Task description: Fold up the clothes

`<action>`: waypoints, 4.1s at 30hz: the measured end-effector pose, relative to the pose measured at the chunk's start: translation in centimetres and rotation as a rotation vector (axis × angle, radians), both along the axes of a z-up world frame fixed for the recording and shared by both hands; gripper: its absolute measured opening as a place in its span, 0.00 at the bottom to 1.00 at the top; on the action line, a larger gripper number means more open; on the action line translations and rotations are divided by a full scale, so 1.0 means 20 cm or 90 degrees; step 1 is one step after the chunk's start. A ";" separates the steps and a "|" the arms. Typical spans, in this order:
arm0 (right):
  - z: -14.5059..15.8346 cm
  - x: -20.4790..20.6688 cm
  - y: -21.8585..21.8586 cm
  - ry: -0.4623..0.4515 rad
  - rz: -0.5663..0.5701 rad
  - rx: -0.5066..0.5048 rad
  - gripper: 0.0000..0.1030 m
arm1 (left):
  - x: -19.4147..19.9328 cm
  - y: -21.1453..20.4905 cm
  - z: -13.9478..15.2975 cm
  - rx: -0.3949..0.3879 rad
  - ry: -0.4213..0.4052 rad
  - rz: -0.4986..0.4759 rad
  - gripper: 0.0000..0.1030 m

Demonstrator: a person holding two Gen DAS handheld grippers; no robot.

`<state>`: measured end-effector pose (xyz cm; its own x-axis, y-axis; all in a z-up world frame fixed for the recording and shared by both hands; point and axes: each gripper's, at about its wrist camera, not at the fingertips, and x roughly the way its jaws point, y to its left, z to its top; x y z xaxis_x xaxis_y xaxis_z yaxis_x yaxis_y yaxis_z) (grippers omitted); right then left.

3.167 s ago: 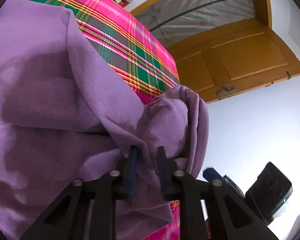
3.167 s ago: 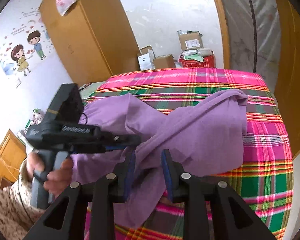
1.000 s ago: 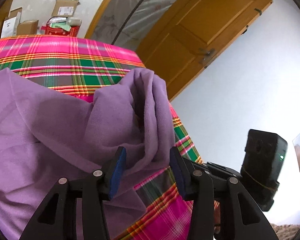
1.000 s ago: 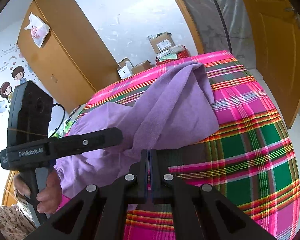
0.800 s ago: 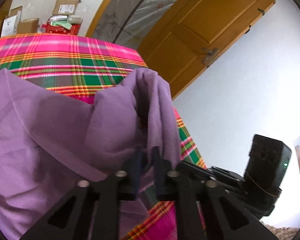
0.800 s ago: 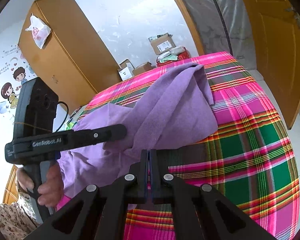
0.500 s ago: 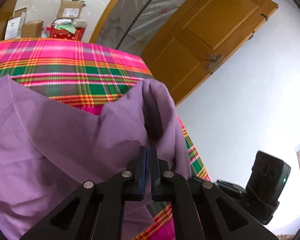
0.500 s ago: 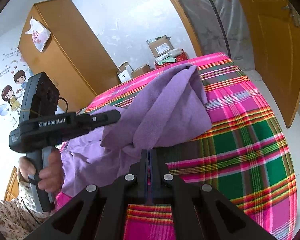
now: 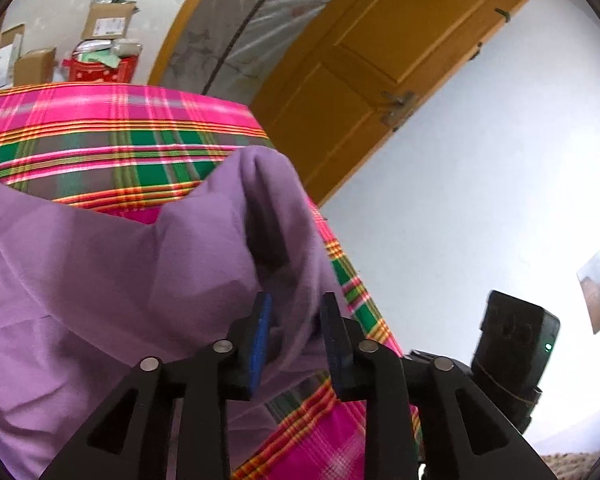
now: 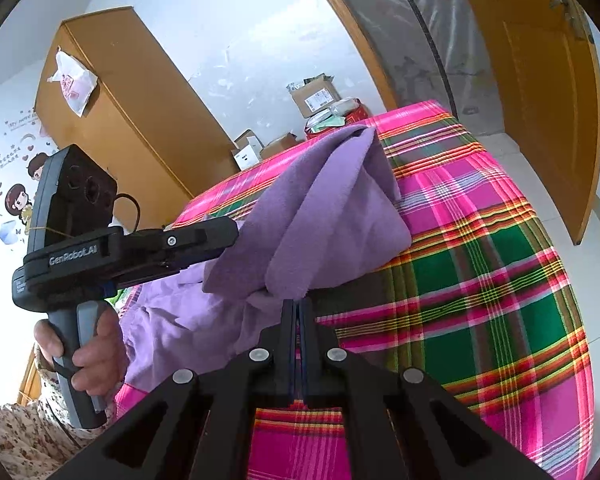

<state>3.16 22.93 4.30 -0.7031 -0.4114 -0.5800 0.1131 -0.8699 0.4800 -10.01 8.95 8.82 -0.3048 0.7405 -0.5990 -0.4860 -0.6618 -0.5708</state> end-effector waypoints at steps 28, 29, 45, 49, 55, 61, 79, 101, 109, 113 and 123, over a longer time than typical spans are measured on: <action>0.01 0.11 0.13 0.015 -0.032 0.002 0.01 | -0.22 -0.06 0.03 -0.019 0.025 0.091 0.02; 0.00 0.12 0.14 0.012 -0.032 0.002 0.01 | -0.23 -0.07 0.03 -0.019 0.023 0.095 0.02; -0.01 0.09 0.19 -0.024 -0.010 0.043 0.03 | -0.33 -0.15 -0.09 -0.009 -0.008 0.122 0.02; 0.07 0.00 0.26 0.003 -0.014 0.016 0.15 | -0.34 -0.17 -0.11 0.000 -0.015 0.121 0.02; 0.07 -0.28 0.28 -0.012 -0.020 0.007 0.33 | -0.34 -0.16 -0.12 0.005 -0.017 0.111 0.02; 0.01 -0.51 0.24 -0.039 0.005 0.008 0.37 | -0.34 -0.14 -0.12 0.004 -0.016 0.105 0.02; 0.10 -0.42 0.30 0.010 -0.058 0.055 0.05 | -0.35 -0.17 -0.09 0.001 -0.011 0.130 0.02; 0.05 0.06 0.59 0.015 -0.227 0.050 0.05 | -0.38 0.02 -0.08 -0.006 -0.019 0.103 0.02; -0.03 0.15 0.68 -0.005 -0.302 0.028 0.05 | -0.38 0.04 -0.08 -0.005 -0.025 0.099 0.02; -0.05 0.15 0.70 -0.014 -0.312 0.033 0.06 | -0.37 0.03 -0.09 -0.009 -0.029 0.093 0.06; -0.11 0.13 0.72 -0.044 -0.349 0.042 0.08 | -0.23 -0.22 -0.03 -0.009 -0.018 0.138 0.29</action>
<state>5.67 37.31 2.08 -0.7632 0.0433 -0.6447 -0.3947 -0.8212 0.4121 -14.57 4.49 8.27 -0.4395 0.6508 -0.6192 -0.3149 -0.7572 -0.5723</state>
